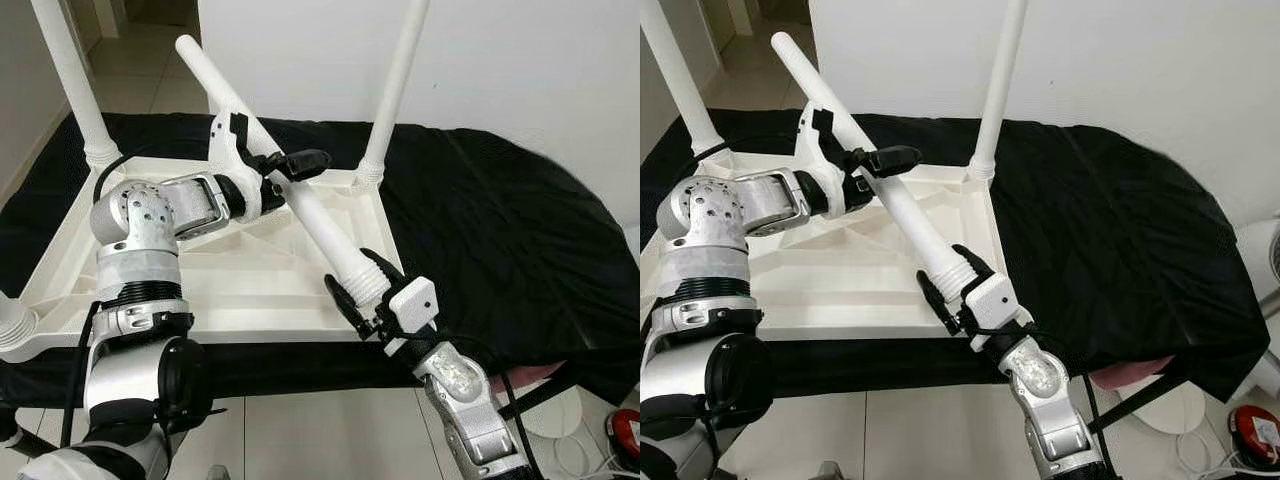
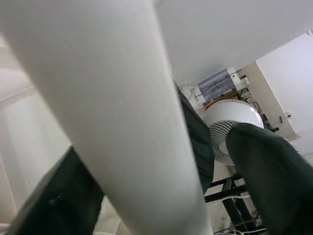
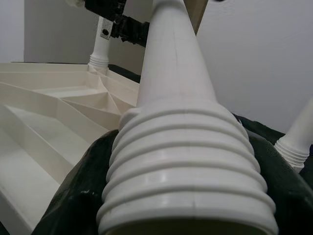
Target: Building children table
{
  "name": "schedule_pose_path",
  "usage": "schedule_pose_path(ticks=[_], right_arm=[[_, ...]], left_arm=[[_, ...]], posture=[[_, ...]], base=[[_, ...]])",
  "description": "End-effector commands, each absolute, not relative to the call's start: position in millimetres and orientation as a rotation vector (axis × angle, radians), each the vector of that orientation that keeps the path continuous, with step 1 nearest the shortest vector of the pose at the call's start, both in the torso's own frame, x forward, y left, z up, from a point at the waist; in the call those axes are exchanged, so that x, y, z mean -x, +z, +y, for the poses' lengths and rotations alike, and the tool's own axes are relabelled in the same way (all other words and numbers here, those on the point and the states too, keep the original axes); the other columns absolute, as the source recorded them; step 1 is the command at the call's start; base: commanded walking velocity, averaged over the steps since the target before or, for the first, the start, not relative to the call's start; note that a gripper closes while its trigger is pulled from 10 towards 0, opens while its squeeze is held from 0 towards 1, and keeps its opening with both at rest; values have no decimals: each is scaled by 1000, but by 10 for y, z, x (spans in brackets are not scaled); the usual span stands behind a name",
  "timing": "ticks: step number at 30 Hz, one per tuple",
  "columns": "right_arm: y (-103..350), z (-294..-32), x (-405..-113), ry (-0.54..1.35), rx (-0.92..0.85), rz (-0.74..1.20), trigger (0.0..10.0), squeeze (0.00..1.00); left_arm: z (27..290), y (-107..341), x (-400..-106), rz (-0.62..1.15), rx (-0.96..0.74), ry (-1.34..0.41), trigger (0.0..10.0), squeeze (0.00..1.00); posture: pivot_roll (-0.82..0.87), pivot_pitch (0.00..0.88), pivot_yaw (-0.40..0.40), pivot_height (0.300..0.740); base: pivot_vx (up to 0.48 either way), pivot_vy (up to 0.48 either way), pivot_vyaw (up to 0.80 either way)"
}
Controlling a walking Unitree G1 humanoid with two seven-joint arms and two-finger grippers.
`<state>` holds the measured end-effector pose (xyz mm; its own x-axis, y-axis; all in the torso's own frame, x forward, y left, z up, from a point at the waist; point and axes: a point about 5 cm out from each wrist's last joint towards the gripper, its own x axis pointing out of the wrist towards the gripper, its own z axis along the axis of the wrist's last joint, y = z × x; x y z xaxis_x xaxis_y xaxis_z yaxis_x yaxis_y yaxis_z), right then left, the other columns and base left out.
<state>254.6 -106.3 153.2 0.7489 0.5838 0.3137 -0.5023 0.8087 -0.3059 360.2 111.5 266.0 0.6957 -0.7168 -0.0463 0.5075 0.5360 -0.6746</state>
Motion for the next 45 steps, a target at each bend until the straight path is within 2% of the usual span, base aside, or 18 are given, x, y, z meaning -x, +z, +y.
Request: schedule_pose_path(ticks=[1,15,16,18,19,20,21,27,30,31,32,33,39,45], right_arm=[[1490,-1086,-2534,585,227,-387,10000,0],[1504,-1041,-2557,598,214,-377,10000,0],[1494,-1043,-2564,600,185,-360,10000,847],[1487,-1044,-2570,602,164,-347,10000,847],[1484,-1045,-2570,608,141,-338,10000,1000],[1484,-1045,-2570,608,141,-338,10000,1000],[1477,-1046,-2569,613,114,-324,10000,1000],[1472,-1076,-2577,590,83,-301,10000,1000],[1472,-1117,-2612,543,90,-286,10000,1000],[1456,-1143,-2646,516,122,-266,10000,929],[1436,-1168,-2680,488,164,-245,10000,302],[1405,-1200,-2735,449,200,-210,10000,0],[1399,-1221,-2823,405,225,-172,10000,0],[1521,-1113,-2959,421,231,-175,10000,0]], left_arm=[[1015,2699,-3577,339,706,-785,0,0],[977,2742,-3581,322,743,-807,0,0],[988,2756,-3589,306,727,-796,0,0],[995,2764,-3595,294,715,-788,0,0],[996,2770,-3597,290,714,-783,1647,0],[996,2770,-3597,290,714,-783,1647,0],[999,2776,-3598,287,707,-781,10000,0],[1019,2834,-3594,232,679,-773,10000,0],[1041,2848,-3598,196,605,-745,10000,0],[1063,2834,-3615,169,519,-700,10000,0],[1085,2817,-3632,140,433,-655,10000,0],[1087,2794,-3642,117,368,-622,10000,0],[1060,2792,-3638,68,321,-599,10000,0],[970,2860,-3598,-68,285,-566,10000,0]], posture=[[-3,0,-47,740],[6,0,-57,740],[6,0,-57,740],[7,0,-58,740],[8,0,-60,740],[8,0,-60,740],[8,0,-63,740],[8,0,-67,740],[8,0,-69,740],[8,0,-71,740],[8,0,-71,740],[6,0,-73,740],[5,0,-77,740],[9,0,-91,740]], base=[[0,0,0],[0,0,0],[0,0,0],[0,0,0],[0,0,0],[0,0,0],[0,0,0],[0,0,0],[0,0,0],[0,0,0],[0,0,0],[0,0,0],[0,0,0],[0,0,0]])
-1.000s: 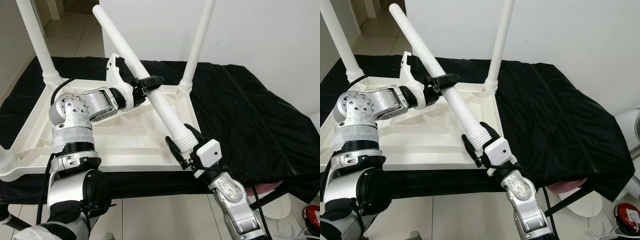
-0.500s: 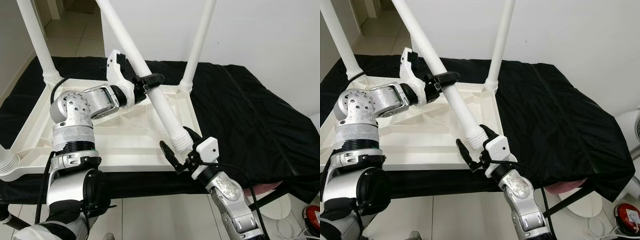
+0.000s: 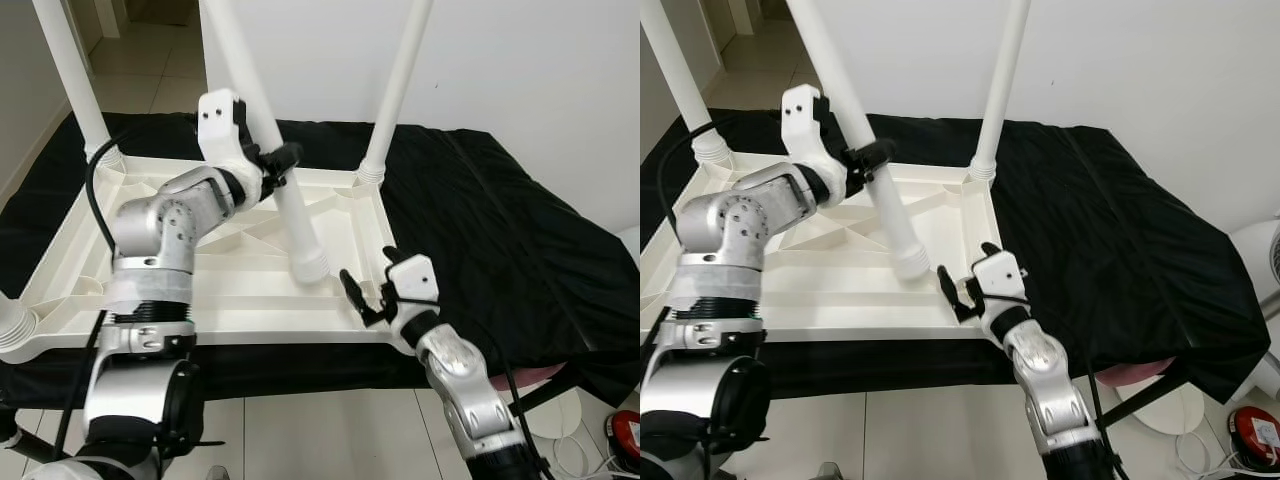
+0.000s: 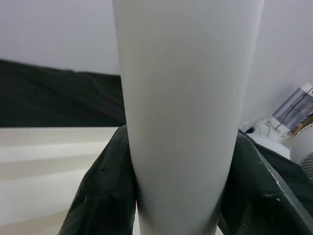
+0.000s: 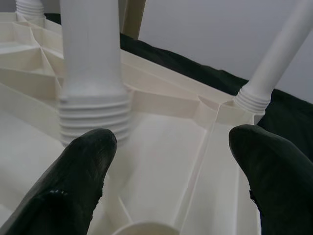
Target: Building children table
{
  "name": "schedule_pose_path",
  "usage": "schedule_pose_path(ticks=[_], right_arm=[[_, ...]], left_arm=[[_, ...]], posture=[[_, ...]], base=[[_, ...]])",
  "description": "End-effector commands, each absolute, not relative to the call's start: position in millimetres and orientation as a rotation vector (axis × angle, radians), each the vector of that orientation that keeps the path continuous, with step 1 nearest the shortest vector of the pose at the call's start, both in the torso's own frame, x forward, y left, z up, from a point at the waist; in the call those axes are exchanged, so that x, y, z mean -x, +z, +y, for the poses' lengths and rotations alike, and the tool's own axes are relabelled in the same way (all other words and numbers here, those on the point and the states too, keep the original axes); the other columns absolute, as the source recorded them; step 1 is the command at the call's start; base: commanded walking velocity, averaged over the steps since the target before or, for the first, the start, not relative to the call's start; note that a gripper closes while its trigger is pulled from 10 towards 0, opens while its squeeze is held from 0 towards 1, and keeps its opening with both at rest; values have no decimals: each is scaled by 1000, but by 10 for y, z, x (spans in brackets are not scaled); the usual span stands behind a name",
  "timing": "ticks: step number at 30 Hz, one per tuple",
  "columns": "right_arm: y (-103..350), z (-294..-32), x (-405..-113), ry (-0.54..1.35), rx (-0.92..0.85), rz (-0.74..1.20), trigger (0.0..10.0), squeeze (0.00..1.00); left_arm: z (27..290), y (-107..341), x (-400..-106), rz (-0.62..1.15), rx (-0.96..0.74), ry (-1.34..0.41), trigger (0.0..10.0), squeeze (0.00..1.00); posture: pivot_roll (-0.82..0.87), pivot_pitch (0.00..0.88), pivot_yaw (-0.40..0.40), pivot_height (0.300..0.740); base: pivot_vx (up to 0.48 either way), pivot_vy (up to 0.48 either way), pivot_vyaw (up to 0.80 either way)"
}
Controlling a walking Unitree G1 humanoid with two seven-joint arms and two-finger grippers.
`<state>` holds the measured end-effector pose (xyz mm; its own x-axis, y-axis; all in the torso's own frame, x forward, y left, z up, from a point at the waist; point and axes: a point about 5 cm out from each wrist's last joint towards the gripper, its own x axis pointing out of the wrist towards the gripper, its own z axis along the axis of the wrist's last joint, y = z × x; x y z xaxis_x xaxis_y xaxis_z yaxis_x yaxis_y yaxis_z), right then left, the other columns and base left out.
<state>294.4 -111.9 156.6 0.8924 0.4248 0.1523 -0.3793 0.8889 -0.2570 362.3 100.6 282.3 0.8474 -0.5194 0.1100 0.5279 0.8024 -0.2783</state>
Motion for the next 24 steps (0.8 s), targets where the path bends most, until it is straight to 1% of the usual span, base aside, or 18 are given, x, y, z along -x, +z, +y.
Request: schedule_pose_path(ticks=[1,3,4,7,10,12,14,15,17,18,20,24], right_arm=[[1521,-1113,-2959,421,231,-175,10000,0],[1535,-1096,-2973,428,234,-176,10000,0],[1590,-1040,-3022,444,241,-181,10000,0],[1620,-1019,-3045,449,246,-185,10000,0],[1741,-956,-3113,469,242,-191,10000,0],[1763,-946,-3126,471,243,-192,10000,0],[1811,-936,-3158,466,254,-195,10000,0],[1811,-936,-3158,466,254,-195,10000,0],[1858,-938,-3201,456,275,-197,10000,0],[1858,-938,-3201,456,275,-197,10000,0],[1878,-951,-3251,448,305,-193,10000,0],[1881,-960,-3272,442,314,-194,10000,0]], left_arm=[[970,2860,-3598,-68,285,-566,10000,0],[953,2871,-3588,-80,282,-565,10000,0],[898,2913,-3569,-142,237,-553,10000,0],[866,2931,-3558,-173,207,-546,10000,0],[702,2975,-3482,-234,151,-549,10000,0],[670,2977,-3467,-245,145,-550,10000,0],[585,2957,-3434,-268,100,-545,10000,0],[585,2957,-3434,-268,100,-545,10000,0],[474,2930,-3393,-280,98,-547,10000,0],[474,2930,-3393,-280,98,-547,10000,0],[338,2910,-3327,-296,100,-567,10000,0],[303,2905,-3306,-302,96,-576,10000,0]], posture=[[9,0,-91,740],[11,0,-93,740],[14,0,-99,740],[16,0,-102,740],[16,0,-108,740],[16,0,-108,740],[18,0,-117,740],[18,0,-117,740],[19,0,-120,740],[19,0,-120,740],[22,0,-127,740],[23,0,-127,740]], base=[[0,0,0],[0,0,0],[0,0,0],[0,0,0],[0,0,0],[0,0,0],[0,0,0],[0,0,0],[0,0,0],[0,0,0],[0,0,0],[0,0,0]])
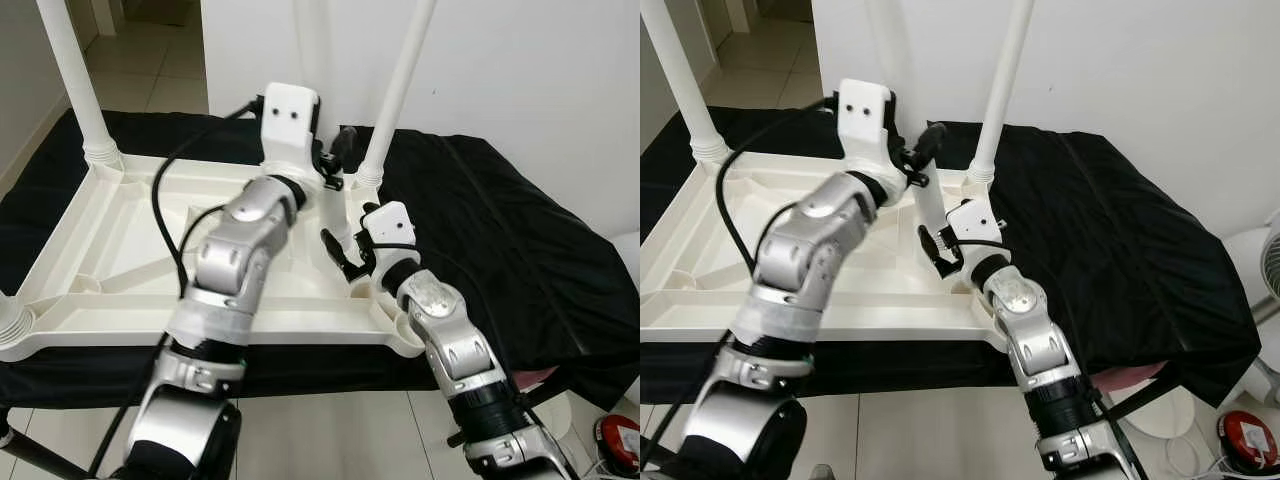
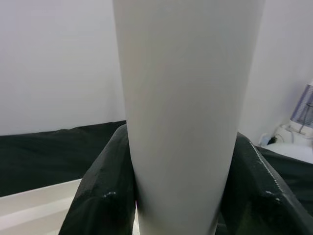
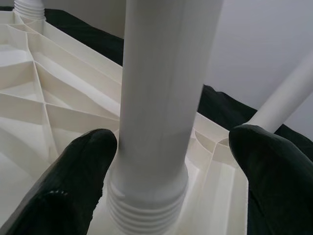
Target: Building children table
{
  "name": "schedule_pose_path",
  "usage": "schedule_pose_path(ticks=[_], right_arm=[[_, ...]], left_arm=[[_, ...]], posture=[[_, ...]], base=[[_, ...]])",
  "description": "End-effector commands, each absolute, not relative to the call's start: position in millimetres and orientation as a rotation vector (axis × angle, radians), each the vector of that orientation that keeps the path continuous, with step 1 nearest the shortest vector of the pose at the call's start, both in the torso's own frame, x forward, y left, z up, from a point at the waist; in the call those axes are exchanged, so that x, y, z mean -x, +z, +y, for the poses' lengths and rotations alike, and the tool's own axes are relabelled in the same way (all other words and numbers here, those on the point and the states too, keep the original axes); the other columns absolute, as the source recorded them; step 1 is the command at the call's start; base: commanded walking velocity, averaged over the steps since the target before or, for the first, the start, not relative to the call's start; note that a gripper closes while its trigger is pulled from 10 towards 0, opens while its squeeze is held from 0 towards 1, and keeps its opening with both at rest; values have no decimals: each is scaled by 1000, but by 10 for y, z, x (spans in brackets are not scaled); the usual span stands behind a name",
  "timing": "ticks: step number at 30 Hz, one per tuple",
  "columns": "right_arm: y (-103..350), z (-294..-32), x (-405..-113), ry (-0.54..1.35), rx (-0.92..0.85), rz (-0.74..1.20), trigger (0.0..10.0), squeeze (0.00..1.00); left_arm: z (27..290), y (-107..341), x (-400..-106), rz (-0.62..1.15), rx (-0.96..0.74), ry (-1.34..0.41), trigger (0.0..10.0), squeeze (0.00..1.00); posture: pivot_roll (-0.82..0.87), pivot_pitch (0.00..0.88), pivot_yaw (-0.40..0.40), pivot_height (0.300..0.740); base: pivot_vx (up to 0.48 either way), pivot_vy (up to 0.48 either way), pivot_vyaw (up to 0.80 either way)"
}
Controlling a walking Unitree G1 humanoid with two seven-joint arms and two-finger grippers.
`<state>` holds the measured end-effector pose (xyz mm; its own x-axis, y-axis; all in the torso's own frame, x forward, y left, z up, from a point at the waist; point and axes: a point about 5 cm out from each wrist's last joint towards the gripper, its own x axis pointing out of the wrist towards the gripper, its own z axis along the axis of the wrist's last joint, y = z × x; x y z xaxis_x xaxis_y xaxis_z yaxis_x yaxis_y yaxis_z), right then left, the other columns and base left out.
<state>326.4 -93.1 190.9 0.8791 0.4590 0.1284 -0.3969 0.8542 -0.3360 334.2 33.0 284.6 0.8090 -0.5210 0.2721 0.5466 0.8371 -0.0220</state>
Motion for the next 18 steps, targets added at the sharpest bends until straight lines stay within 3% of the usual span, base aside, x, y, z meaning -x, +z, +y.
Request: schedule_pose_path(ticks=[1,18], right_arm=[[1883,-970,-3296,433,317,-191,10000,0],[1985,-998,-3501,436,420,-223,10000,0]], left_arm=[[273,2904,-3287,-308,90,-585,10000,0],[56,2945,-3155,-349,91,-643,10000,0]], posture=[[23,0,-127,740],[42,0,-142,740]], base=[[0,0,0],[0,0,0]])
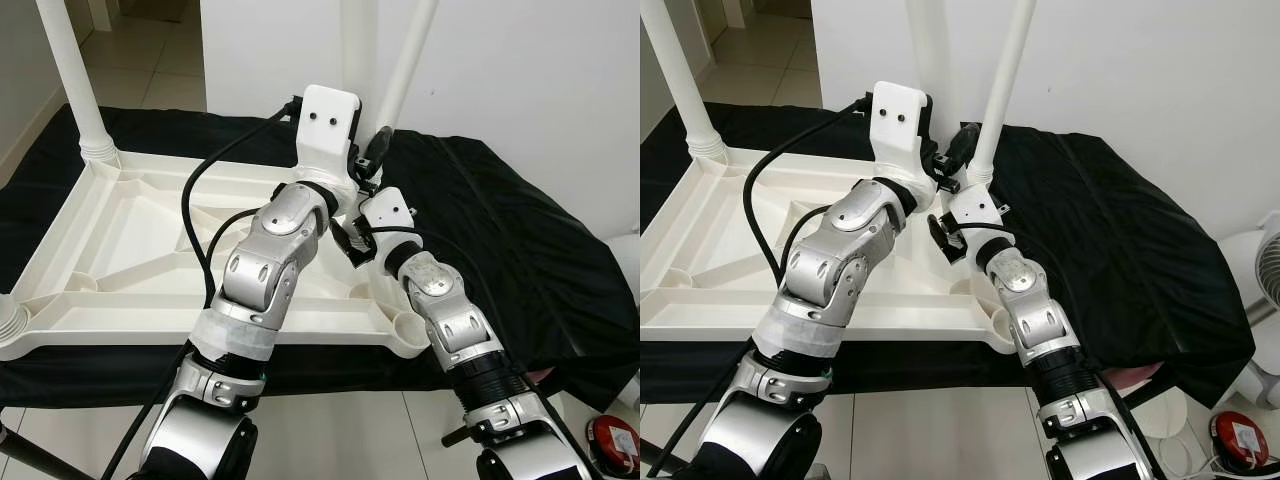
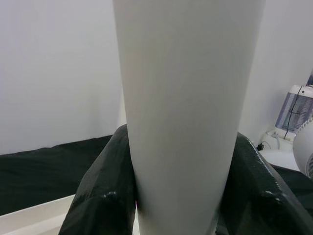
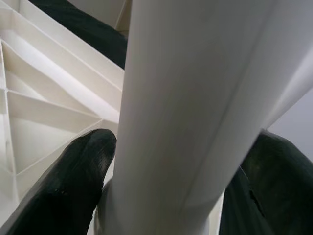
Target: Building children table
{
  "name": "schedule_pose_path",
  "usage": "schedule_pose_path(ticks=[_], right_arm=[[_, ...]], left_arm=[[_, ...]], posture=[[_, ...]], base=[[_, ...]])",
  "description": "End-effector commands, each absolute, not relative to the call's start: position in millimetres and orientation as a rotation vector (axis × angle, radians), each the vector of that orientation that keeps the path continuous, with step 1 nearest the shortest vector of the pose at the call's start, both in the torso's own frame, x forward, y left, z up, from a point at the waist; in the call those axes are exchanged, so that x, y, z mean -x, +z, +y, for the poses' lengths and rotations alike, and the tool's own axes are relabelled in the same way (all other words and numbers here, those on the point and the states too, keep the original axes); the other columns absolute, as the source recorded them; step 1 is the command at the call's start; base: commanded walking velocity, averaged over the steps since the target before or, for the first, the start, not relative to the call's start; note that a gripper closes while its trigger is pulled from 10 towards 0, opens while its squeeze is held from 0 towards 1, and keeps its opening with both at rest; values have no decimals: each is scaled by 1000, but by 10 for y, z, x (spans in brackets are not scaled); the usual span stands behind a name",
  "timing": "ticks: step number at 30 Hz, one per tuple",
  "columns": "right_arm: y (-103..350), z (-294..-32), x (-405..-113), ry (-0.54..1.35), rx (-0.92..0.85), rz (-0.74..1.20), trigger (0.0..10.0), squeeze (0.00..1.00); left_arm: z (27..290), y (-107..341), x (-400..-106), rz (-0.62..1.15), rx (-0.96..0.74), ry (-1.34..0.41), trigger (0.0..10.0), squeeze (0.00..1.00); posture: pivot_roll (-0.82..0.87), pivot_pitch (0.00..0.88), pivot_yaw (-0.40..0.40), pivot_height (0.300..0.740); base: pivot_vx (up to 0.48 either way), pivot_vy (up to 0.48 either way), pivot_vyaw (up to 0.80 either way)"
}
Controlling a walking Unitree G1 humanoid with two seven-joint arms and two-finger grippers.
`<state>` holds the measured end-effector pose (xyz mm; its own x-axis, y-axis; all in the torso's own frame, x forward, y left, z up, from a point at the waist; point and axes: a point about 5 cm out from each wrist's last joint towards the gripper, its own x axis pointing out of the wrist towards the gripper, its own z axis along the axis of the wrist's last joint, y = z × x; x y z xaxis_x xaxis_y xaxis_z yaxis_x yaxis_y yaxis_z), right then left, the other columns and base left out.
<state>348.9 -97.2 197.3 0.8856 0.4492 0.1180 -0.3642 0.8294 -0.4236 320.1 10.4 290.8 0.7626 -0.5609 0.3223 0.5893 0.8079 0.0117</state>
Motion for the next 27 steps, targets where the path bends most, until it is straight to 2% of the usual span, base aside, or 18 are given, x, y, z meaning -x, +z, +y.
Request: schedule_pose_path(ticks=[1,9,10,12,13,14,15,17,18,27], right_arm=[[1991,-999,-3508,438,425,-226,10000,0],[2028,-993,-3525,465,432,-270,10000,0],[2027,-995,-3530,463,418,-271,8039,0],[2028,-995,-3529,463,407,-275,8039,0],[2023,-996,-3531,464,397,-272,3804,0],[2019,-996,-3532,464,391,-270,1373,0],[2003,-998,-3535,464,371,-258,824,0],[1990,-999,-3538,464,357,-250,824,0],[1977,-1006,-3541,459,339,-243,0,0],[1922,-1072,-3595,404,220,-210,0,0]], left_arm=[[49,2947,-3149,-351,92,-644,10000,0],[-15,2952,-3116,-351,95,-667,10000,0],[-29,2954,-3109,-351,96,-673,10000,0],[-34,2955,-3106,-351,97,-676,10000,0],[-36,2959,-3105,-351,97,-677,10000,0],[-37,2962,-3105,-352,98,-677,10000,0],[-37,2966,-3105,-353,99,-677,10000,0],[-37,2969,-3106,-353,101,-677,10000,0],[-38,2971,-3104,-354,101,-678,10000,0],[-34,2986,-3105,-359,97,-676,10000,0]], posture=[[42,0,-142,740],[42,0,-141,740],[42,0,-140,740],[42,0,-140,740],[43,0,-140,740],[43,0,-140,740],[45,0,-141,740],[45,0,-141,740],[45,0,-141,740],[50,0,-140,740]], base=[[0,0,0],[0,0,0],[0,0,0],[0,0,0],[0,0,0],[0,0,0],[0,0,0],[0,0,0],[0,0,0],[0,0,0]])
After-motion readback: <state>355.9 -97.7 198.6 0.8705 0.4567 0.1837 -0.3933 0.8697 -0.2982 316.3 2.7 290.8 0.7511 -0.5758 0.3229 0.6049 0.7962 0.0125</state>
